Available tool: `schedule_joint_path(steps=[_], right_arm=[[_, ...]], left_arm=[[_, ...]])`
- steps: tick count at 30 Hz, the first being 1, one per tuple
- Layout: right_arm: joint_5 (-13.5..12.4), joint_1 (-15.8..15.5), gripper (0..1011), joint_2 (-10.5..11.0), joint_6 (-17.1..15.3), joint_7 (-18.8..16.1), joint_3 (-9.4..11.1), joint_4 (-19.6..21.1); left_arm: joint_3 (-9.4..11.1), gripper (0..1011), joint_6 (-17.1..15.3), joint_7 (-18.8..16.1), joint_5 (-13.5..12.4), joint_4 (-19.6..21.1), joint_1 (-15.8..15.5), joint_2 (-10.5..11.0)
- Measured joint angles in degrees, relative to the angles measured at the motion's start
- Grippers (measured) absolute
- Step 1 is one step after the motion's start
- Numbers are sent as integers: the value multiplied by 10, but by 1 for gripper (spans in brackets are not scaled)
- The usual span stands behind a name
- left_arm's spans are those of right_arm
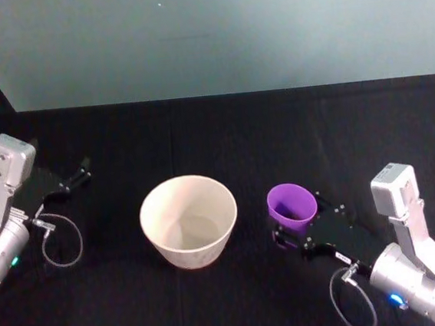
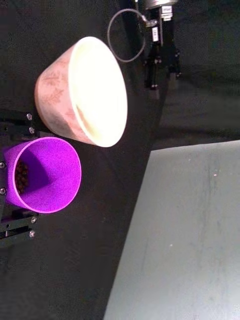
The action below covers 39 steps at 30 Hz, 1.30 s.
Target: Pick up the cup and pour the mung beans from the cup into the bowl.
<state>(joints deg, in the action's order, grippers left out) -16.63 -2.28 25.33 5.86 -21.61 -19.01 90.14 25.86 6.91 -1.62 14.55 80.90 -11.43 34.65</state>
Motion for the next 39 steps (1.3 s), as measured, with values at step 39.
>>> schedule_joint_path(steps=[39], right_arm=[[-31,78,726,2,-138,-2,19,90]], left_arm=[[0,1000,0,0,0,0,0,0]])
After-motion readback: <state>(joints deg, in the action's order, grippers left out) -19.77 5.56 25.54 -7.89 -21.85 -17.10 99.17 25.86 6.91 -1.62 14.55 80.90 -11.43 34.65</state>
